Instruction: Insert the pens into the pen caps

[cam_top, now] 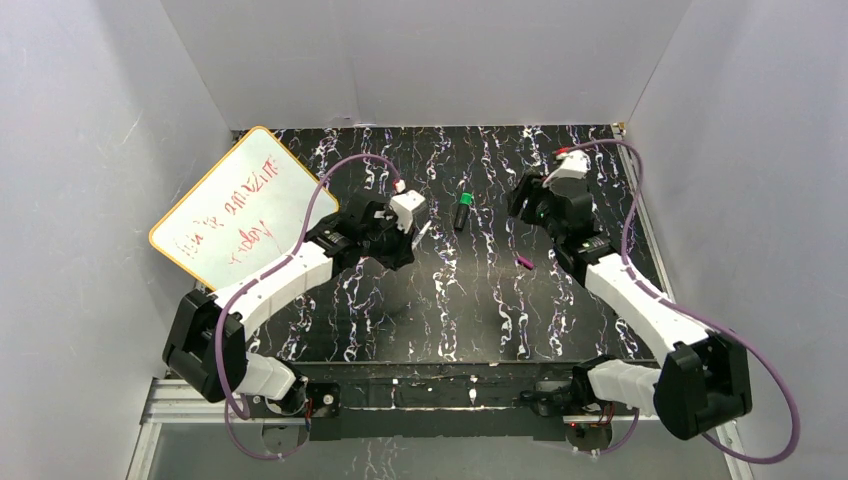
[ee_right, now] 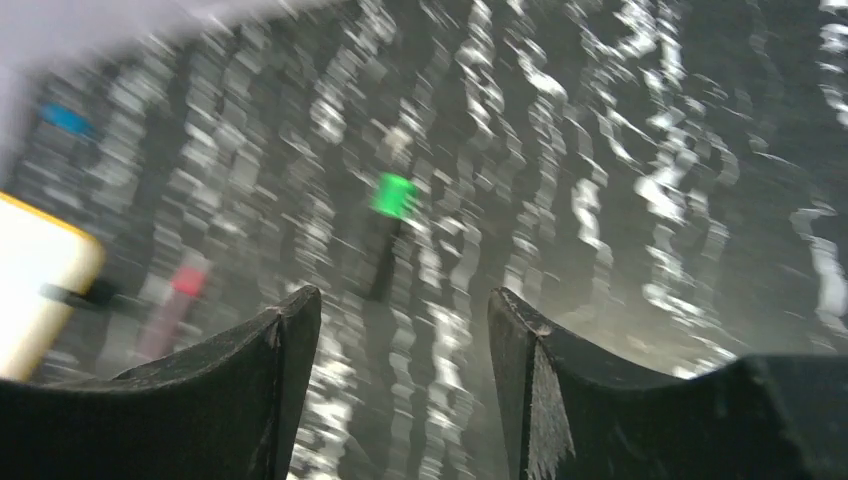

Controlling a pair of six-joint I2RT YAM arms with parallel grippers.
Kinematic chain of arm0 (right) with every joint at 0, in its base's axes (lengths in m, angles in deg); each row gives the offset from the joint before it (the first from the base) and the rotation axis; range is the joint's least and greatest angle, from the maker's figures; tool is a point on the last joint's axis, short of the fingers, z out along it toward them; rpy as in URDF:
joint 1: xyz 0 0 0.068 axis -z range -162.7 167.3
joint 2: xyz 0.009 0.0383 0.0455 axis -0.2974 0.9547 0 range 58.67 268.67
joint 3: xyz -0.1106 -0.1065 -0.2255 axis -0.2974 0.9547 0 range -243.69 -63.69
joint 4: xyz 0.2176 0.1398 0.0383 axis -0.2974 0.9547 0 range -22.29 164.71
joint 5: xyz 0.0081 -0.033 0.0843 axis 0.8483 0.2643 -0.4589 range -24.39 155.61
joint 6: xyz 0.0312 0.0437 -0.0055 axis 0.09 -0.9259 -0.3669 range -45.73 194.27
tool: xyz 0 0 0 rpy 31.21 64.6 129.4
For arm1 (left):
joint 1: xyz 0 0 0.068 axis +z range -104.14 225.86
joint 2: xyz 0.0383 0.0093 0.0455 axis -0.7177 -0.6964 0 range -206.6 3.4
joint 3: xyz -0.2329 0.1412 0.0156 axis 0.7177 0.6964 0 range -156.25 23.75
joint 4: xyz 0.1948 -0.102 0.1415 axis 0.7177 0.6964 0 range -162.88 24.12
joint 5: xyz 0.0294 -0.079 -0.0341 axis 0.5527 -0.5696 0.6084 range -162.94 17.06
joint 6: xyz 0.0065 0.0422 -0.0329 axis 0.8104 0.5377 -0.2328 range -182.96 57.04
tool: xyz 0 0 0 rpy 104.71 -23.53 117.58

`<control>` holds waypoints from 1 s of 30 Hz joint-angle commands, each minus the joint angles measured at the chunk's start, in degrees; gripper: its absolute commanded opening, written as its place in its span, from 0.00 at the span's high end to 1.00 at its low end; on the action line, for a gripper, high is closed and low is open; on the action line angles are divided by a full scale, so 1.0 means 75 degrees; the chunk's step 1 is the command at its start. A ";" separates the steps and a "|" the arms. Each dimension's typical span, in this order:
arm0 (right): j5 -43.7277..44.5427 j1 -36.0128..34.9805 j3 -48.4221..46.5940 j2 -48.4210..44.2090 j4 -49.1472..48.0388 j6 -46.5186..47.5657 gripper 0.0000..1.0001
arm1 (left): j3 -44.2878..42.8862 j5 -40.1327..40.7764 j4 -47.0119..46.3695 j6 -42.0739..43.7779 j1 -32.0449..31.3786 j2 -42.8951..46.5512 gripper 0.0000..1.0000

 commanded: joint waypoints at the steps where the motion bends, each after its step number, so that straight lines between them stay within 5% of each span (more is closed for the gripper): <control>1: 0.0605 0.0037 -0.0208 0.0439 0.1646 0.3505 0.30 | 0.0238 -0.0324 -0.0148 0.0067 0.0298 0.0464 1.00; 6: -0.0880 0.0068 -0.0613 0.1145 0.2079 0.5228 0.35 | 0.0280 -0.0771 -0.0213 0.0079 0.0626 0.0528 1.00; 12: -0.1117 0.0095 -0.1343 0.2467 0.3356 0.5891 0.42 | 0.0378 -0.1106 -0.0499 -0.0042 0.0740 0.0502 1.00; 30: -0.2170 0.1033 -0.1749 0.4638 0.3883 0.5037 0.50 | 0.0324 -0.1150 -0.0425 -0.0036 0.0746 0.0502 1.00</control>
